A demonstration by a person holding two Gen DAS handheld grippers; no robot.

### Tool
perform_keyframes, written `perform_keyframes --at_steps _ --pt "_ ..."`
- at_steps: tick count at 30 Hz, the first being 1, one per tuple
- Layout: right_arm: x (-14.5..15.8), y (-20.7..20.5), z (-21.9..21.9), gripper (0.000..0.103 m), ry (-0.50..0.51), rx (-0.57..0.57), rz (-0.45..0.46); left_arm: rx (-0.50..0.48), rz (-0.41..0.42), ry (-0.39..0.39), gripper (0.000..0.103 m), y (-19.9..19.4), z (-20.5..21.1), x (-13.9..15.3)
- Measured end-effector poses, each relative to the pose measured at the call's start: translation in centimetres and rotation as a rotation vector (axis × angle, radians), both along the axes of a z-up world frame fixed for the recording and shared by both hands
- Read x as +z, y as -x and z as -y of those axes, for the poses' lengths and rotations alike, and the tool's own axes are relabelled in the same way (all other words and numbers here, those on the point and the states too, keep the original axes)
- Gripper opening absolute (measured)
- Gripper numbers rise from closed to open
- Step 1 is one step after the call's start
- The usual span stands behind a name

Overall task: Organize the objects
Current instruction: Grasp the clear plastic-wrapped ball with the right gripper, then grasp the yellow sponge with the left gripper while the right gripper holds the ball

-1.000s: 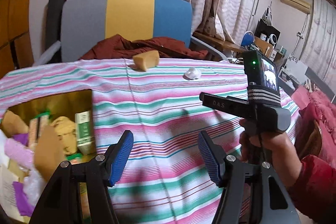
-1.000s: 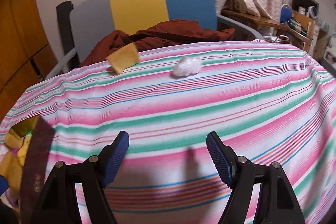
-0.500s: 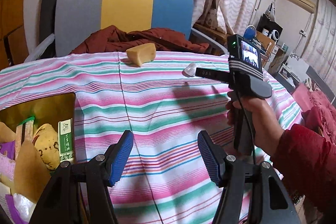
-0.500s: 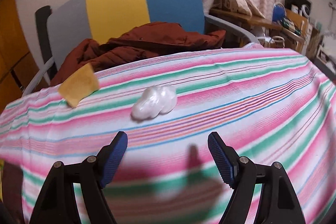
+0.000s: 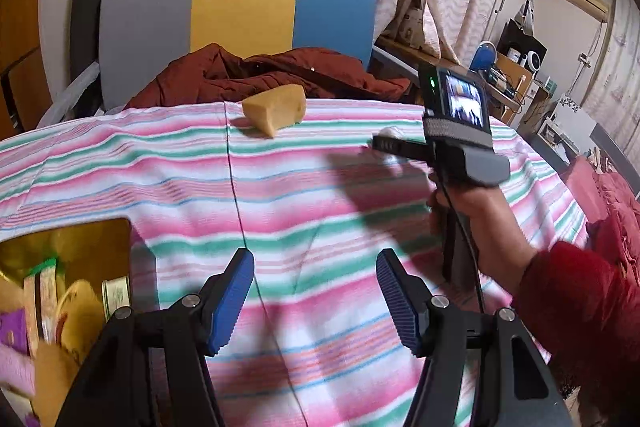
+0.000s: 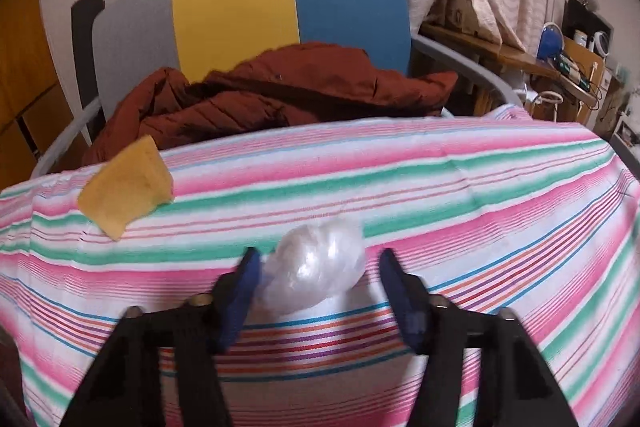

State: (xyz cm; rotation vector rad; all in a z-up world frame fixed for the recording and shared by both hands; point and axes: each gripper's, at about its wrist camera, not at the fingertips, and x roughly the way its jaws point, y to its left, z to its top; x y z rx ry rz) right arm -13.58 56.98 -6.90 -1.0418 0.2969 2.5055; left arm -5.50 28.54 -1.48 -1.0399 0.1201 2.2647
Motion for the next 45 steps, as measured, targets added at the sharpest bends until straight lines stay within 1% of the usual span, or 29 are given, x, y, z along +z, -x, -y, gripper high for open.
perform_keyframes --at_steps 5,9,10,11,12,13,14,17,20,23,27,30,33,35,37,38,43,45 --pt "-0.4 -0.1 0.3 0.047 -0.020 -0.001 0.002 0.009 -0.007 0.013 0.065 2.0 -1.2 0.2" --pt "-0.7 0.0 0.2 0.046 -0.020 -0.004 0.009 -0.008 -0.008 0.037 0.066 3.6 -2.5 0.0" --pt "-0.7 -0.1 0.2 0.045 -0.023 -0.011 0.010 -0.015 -0.009 0.042 0.070 4.0 -2.8 -0.1" --pt "-0.8 -0.1 0.1 0.041 -0.027 -0.022 0.013 -0.021 -0.011 0.047 0.074 4.5 -3.2 -0.2" --pt "-0.8 -0.1 0.1 0.038 -0.028 -0.031 0.018 -0.026 -0.021 0.056 0.082 5.0 -3.6 -0.2" --pt "-1.0 0.0 -0.1 0.038 -0.024 -0.043 0.028 -0.032 -0.034 0.067 0.083 5.4 -4.0 -0.3" --pt "-1.2 0.0 -0.3 0.038 -0.011 -0.051 0.038 -0.037 -0.045 0.081 0.083 5.9 -4.5 -0.3" --pt "-1.2 -0.2 -0.6 0.038 0.000 -0.058 0.025 -0.053 -0.061 0.117 0.083 7.9 -5.7 -0.5" --pt "-1.3 -0.3 -0.6 0.038 -0.001 -0.059 0.023 -0.041 -0.071 0.183 0.083 10.5 -6.8 -1.2" --pt "-1.4 -0.3 -0.5 0.038 0.001 -0.060 0.018 -0.024 -0.084 0.223 0.083 12.7 -7.6 -1.7" --pt "-1.4 -0.4 -0.6 0.038 0.004 -0.062 0.013 -0.028 -0.116 0.237 0.084 15.5 -8.9 -2.1" --pt "-1.4 -0.4 -0.5 0.038 0.001 -0.064 0.012 -0.045 -0.128 0.231 0.089 17.7 -9.7 -2.1" --pt "-1.4 -0.4 -0.6 0.038 0.001 -0.069 0.010 -0.074 -0.144 0.230 0.090 19.4 -10.4 -1.9" --pt "-1.4 -0.4 -0.6 0.038 0.001 -0.073 0.010 -0.088 -0.133 0.229 0.092 20.7 -10.9 -1.9" --pt "-1.4 -0.4 -0.6 0.038 -0.002 -0.075 0.010 -0.117 -0.119 0.248 0.100 21.8 -11.5 -2.3" --pt "-1.4 -0.4 -0.6 0.038 -0.002 -0.076 0.010 -0.132 -0.115 0.260 0.101 22.2 -11.9 -2.5" --pt "-1.5 -0.4 -0.6 0.038 0.001 -0.078 0.007 -0.178 -0.093 0.269 0.101 23.1 -13.0 -3.5" --pt "-1.4 -0.4 -0.6 0.038 0.000 -0.079 0.007 -0.167 -0.084 0.283 0.101 23.5 -13.4 -4.1"
